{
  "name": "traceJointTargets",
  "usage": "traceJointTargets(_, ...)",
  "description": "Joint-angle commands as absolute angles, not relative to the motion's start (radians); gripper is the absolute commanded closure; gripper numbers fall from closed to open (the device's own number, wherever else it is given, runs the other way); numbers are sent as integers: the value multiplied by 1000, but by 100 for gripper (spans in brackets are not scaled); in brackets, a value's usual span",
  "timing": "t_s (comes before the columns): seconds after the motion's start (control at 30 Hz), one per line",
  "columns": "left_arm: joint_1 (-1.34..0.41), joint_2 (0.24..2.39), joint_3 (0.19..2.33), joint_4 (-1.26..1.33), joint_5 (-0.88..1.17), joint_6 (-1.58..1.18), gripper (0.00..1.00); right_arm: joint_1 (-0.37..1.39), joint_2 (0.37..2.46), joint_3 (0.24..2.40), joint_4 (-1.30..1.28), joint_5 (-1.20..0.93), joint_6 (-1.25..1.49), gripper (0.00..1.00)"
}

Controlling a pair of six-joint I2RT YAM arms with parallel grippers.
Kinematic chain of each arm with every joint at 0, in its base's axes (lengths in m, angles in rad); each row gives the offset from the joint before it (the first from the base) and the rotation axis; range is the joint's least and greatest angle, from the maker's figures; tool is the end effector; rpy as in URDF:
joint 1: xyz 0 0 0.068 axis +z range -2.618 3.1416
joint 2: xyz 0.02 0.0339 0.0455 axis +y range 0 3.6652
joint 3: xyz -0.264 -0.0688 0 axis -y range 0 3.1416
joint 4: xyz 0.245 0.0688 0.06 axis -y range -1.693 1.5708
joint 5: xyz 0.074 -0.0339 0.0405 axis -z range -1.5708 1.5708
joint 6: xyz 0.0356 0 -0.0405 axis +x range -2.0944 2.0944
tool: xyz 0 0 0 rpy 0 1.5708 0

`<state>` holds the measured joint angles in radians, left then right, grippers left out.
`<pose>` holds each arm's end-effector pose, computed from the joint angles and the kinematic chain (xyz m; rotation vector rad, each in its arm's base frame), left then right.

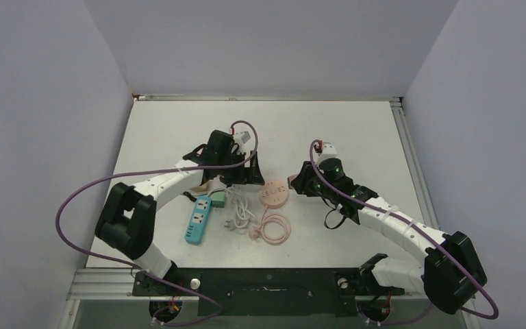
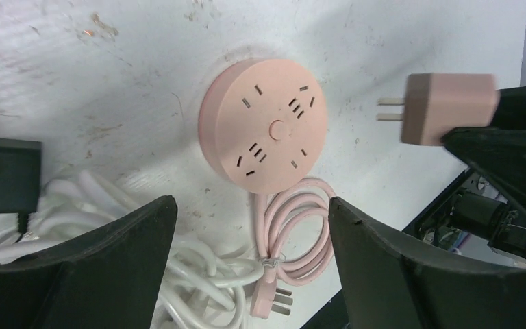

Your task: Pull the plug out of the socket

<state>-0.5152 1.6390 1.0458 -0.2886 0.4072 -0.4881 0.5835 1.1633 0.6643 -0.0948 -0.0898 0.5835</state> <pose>0.2911 -0.1810 0.2073 0.2260 2.5761 -0.9118 0.2068 0.1404 0.2301 -0.0541 2.2639 0.7478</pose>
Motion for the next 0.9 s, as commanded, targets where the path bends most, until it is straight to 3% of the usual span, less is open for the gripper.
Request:
traceJointTargets(0.0,-496,1492,1089,-318,290,-402,22,649,1210,708,-8,-101,552,95)
traceJointTargets(0.3,-223,1268,1041,-306,248,-404,21,769,1459,853,106,-121,524,95)
traceJointTargets(0.5,-183,1165,1011,-316,144,-362,14,802,1625,960,149,-157,526,94)
traceJointTargets(0.87,-180,1176,1011,-318,164,-381,12,823,1800,1077,129,-96,490,70)
